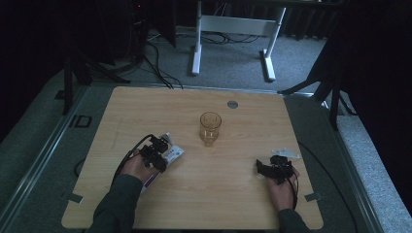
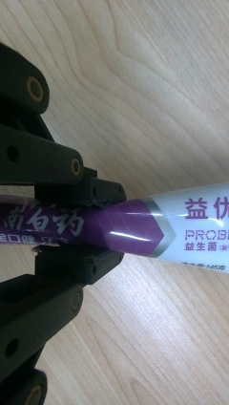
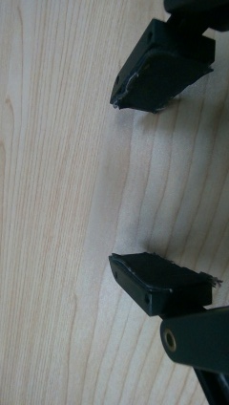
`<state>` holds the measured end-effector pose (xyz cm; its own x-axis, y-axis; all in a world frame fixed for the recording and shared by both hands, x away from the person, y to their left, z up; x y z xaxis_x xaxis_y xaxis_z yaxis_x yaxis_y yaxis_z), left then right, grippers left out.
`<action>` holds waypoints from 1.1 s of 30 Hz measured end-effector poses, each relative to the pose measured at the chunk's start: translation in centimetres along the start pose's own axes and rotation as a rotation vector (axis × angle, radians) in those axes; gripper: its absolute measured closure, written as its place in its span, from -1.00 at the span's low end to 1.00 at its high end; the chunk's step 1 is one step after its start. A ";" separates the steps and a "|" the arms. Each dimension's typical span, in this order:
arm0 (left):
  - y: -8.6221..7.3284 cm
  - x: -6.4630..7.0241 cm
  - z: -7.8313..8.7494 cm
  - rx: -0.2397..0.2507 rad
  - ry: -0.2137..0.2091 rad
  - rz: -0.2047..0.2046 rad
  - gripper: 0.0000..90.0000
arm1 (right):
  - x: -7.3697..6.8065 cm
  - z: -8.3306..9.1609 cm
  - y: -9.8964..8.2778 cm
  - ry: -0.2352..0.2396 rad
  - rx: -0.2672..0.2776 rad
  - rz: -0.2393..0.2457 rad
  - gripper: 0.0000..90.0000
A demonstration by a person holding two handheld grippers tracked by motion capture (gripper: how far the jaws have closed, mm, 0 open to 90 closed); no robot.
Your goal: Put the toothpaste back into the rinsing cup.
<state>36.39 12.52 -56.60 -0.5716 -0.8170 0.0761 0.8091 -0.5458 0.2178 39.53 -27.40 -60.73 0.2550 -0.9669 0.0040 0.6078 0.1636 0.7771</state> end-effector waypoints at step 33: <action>1.4 -0.9 2.8 0.151 0.000 0.077 0.59 | 0.0 0.0 0.0 0.000 0.000 0.000 -0.53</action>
<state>37.63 13.02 -53.64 -0.5087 -0.8554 0.0981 0.8209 -0.4475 0.3549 39.53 -27.40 -60.73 0.2551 -0.9669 0.0039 0.6079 0.1635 0.7770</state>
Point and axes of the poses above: each handheld gripper's, and its own axes: z roughly backward along the jaws, y roughly out of its top, x roughly to its right, the point moved 7 cm from there along -z, roughly forward along the jaws, and after that the axes turned 4 degrees about x, right-handed, at the moved point
